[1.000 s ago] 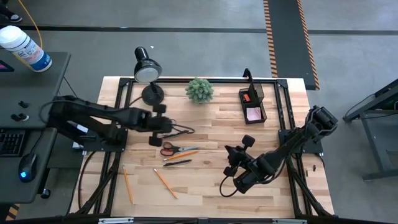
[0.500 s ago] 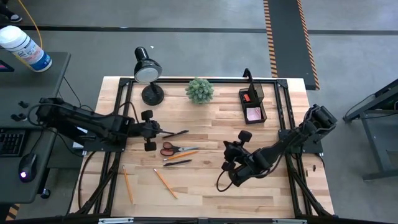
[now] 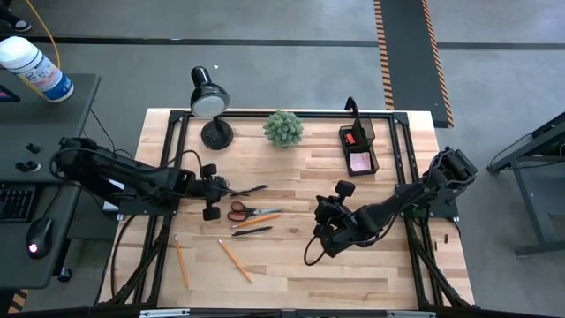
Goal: Pick and place office supplies into organizer
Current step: Put the top ballpen into the desk organizer
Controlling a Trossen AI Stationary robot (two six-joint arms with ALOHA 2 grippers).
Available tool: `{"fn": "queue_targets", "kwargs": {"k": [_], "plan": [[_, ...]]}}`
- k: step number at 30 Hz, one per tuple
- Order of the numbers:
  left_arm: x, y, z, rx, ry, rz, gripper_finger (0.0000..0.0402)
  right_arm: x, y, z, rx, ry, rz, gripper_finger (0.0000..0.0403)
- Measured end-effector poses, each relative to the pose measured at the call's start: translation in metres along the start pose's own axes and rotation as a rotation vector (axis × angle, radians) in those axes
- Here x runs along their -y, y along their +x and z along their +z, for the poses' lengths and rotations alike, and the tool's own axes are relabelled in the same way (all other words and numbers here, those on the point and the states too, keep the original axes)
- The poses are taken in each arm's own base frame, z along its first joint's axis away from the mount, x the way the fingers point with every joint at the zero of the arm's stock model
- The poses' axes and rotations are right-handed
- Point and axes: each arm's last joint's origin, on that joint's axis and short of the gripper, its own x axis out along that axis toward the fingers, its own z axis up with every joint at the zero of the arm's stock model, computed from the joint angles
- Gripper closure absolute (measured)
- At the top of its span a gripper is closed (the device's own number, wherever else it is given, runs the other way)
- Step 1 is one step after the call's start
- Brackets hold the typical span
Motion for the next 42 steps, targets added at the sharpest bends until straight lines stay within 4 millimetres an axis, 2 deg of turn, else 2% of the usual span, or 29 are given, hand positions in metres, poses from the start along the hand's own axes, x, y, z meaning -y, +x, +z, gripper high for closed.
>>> {"fn": "queue_targets", "kwargs": {"k": [10,13,23,29,31,35,42], "plan": [[-0.001,0.009,-0.007,0.064,-0.107,0.061,0.0396,-0.001,0.0,0.001,0.004,0.006,0.003,0.0399],[-0.001,0.01,-0.007,0.065,-0.149,0.07,0.0376,-0.001,0.0,0.0,0.002,0.007,0.007,0.04],[0.0,0.01,-0.007,0.064,-0.198,0.041,0.0271,-0.001,0.0,0.0,-0.002,0.016,0.014,0.0401],[0.0,0.01,-0.006,0.075,-0.203,0.046,0.0253,-0.001,0.0,0.001,0.001,0.023,0.018,0.0398],[0.001,0.012,-0.005,0.132,-0.222,0.032,0.0252,-0.001,0.0,0.001,0.001,0.023,0.018,0.04],[0.001,0.022,-0.018,0.226,-0.253,-0.009,0.0252,-0.001,0.0,0.001,0.0,0.037,0.018,0.04],[-0.002,0.033,-0.047,0.269,-0.297,0.006,0.0252,-0.002,-0.001,0.001,0.001,0.038,0.02,0.0402]]}}
